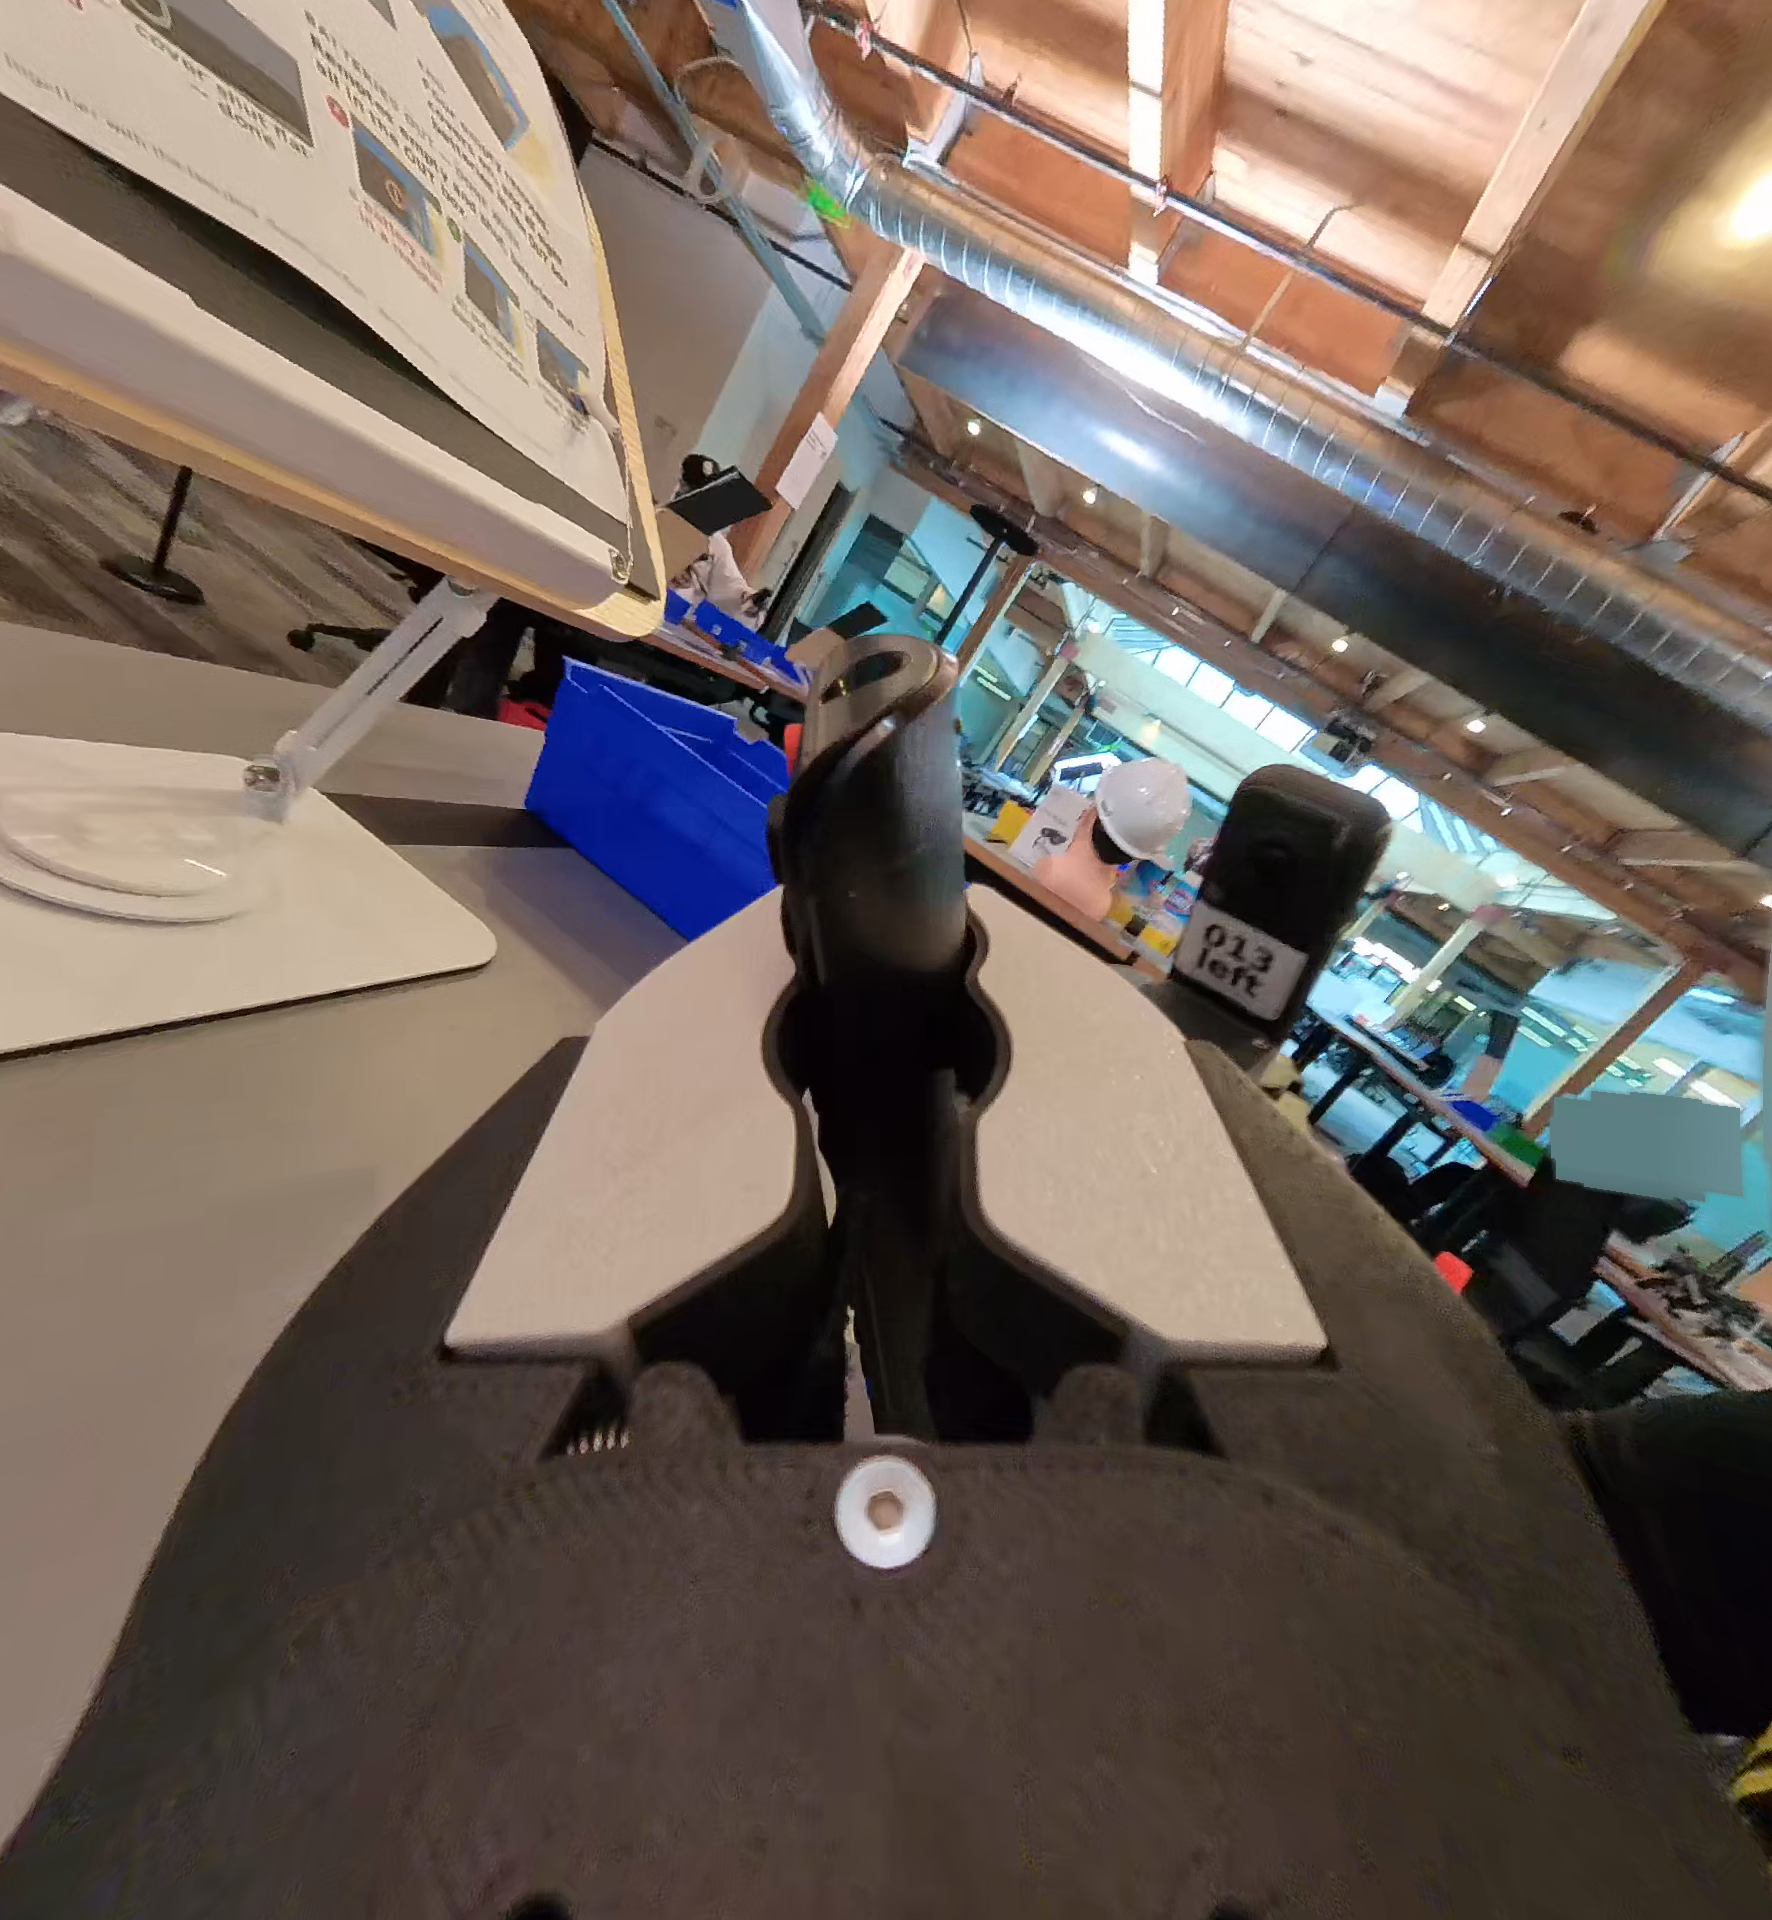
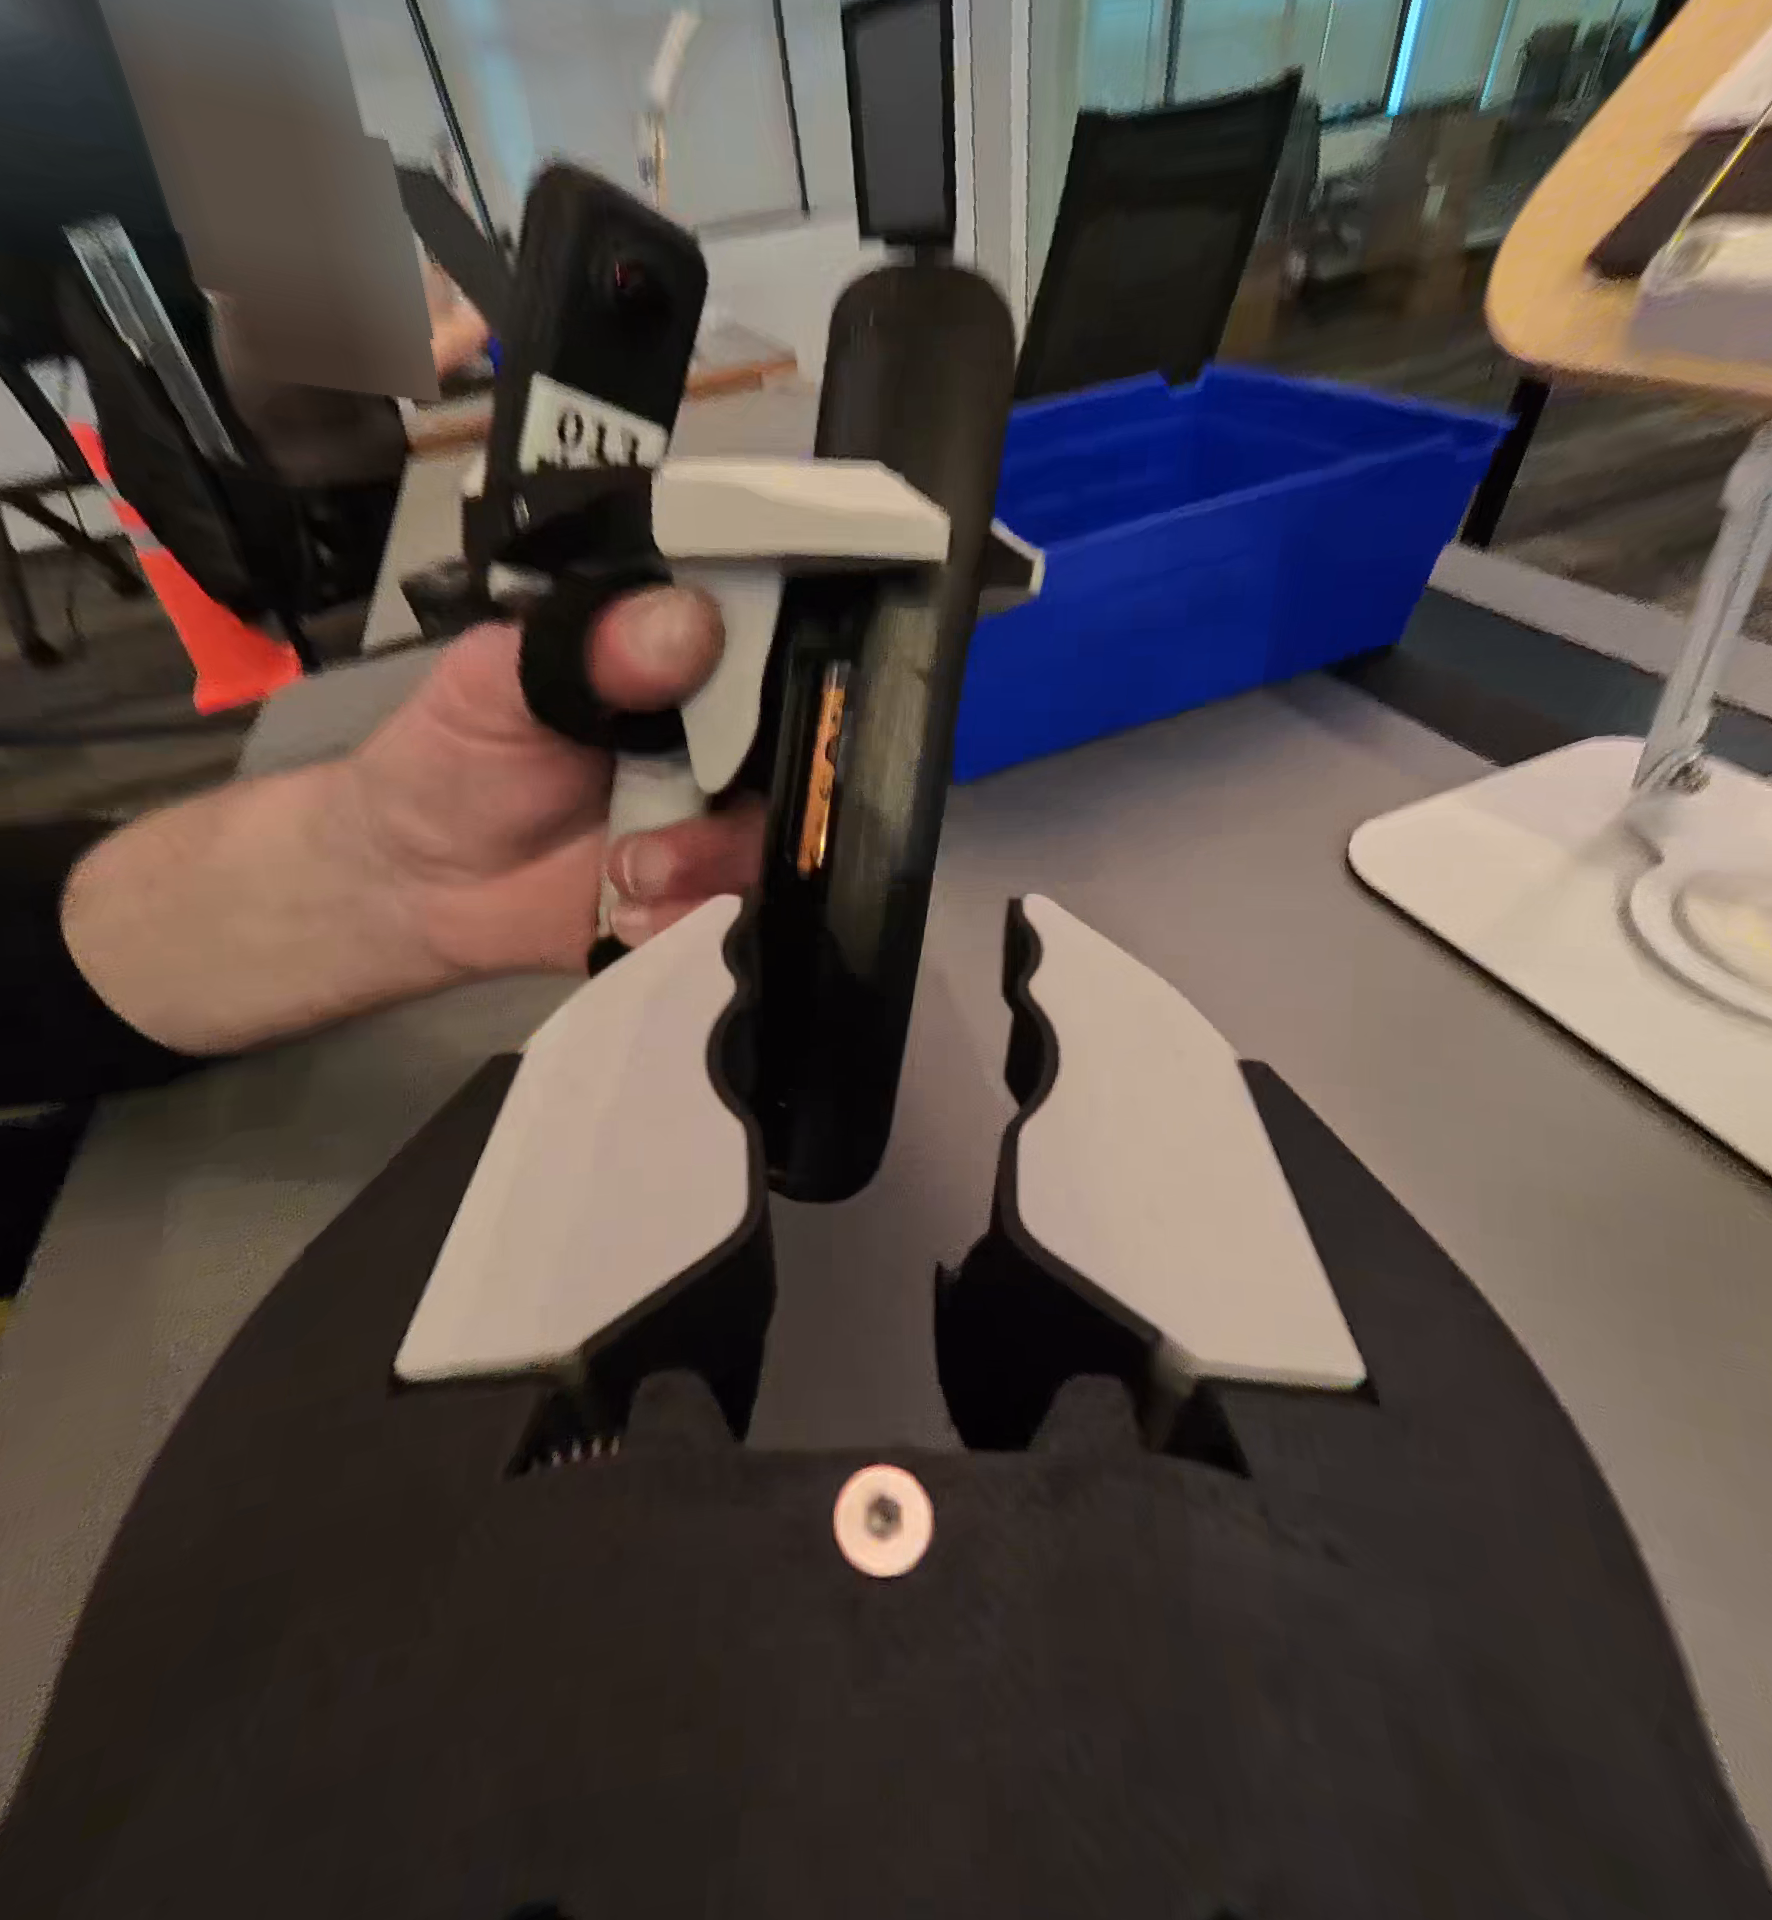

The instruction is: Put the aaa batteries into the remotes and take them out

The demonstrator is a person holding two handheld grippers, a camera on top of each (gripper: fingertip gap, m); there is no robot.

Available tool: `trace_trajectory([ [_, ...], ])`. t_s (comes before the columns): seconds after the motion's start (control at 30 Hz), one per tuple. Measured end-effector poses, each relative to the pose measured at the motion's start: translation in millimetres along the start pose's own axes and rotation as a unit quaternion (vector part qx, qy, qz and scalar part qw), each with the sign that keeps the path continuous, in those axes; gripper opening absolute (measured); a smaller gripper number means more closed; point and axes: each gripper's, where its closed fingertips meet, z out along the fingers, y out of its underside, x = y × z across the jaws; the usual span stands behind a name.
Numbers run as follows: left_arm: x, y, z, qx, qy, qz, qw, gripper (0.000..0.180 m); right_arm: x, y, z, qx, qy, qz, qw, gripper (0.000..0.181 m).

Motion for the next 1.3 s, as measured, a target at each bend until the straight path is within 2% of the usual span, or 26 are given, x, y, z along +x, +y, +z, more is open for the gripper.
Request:
trace_trajectory([
  [0.03, 1.3, 0.1, 0.3, 0.001, 0.008, -0.008, 1.000, 0.024, -2.7, 8.8, 4.4, -0.025, -0.011, 0.008, 1.000, 0.053],
  [0.1, 9.2, -0.3, 2.0, 0.005, 0.037, -0.022, 0.999, 0.023, -18.3, 28.6, 13.9, -0.067, -0.079, 0.056, 0.993, 0.056],
  [0.2, 18.0, -0.1, 3.4, 0.006, 0.070, -0.031, 0.997, 0.024, -38.6, 29.2, 19.2, -0.044, -0.170, 0.131, 0.976, 0.029],
  [0.27, 22.0, -1.6, 2.1, 0.007, 0.084, -0.029, 0.996, 0.025, -43.2, 23.4, 15.5, -0.022, -0.213, 0.162, 0.963, 0.023],
  [0.43, 44.3, -4.2, 0.7, -0.007, 0.128, 0.046, 0.991, 0.031, -53.0, 10.9, -3.8, 0.006, -0.312, 0.203, 0.928, 0.020],
  [0.53, 59.9, -6.9, -5.6, -0.006, 0.162, 0.116, 0.980, 0.054, -61.7, 8.5, -14.7, 0.010, -0.377, 0.236, 0.895, 0.020],
  [0.67, 83.5, -12.7, -22.8, -0.009, 0.234, 0.178, 0.956, 0.060, -85.6, 15.3, -23.7, -0.022, -0.464, 0.222, 0.857, 0.020],
  [0.73, 96.8, -5.3, -29.8, -0.035, 0.277, 0.186, 0.942, 0.067, -99.1, 24.1, -23.0, -0.051, -0.493, 0.205, 0.844, 0.021],
  [0.8, 105.1, 4.6, -33.4, -0.055, 0.301, 0.191, 0.933, 0.066, -107.7, 19.7, -27.9, -0.037, -0.534, 0.208, 0.819, 0.021],
  [0.9, 120.7, 17.6, -40.1, -0.070, 0.352, 0.186, 0.915, 0.062, -114.1, 19.5, -25.4, -0.047, -0.560, 0.200, 0.803, 0.021],
  [1.03, 127.0, 20.9, -42.7, -0.070, 0.364, 0.201, 0.907, 0.060, -117.4, 19.6, -28.9, -0.065, -0.602, 0.198, 0.771, 0.020],
  [1.2, 125.4, 16.4, -43.6, -0.058, 0.349, 0.209, 0.912, 0.060, -114.1, 17.8, -23.9, -0.067, -0.607, 0.198, 0.767, 0.021],
  [1.27, 121.4, 12.1, -42.6, -0.048, 0.337, 0.195, 0.920, 0.060, -110.1, 16.5, -16.7, -0.053, -0.583, 0.192, 0.788, 0.023],
  [1.3, 117.4, 9.9, -41.6, -0.043, 0.328, 0.184, 0.926, 0.060, -105.9, 16.7, -11.0, -0.046, -0.558, 0.184, 0.808, 0.033],
])
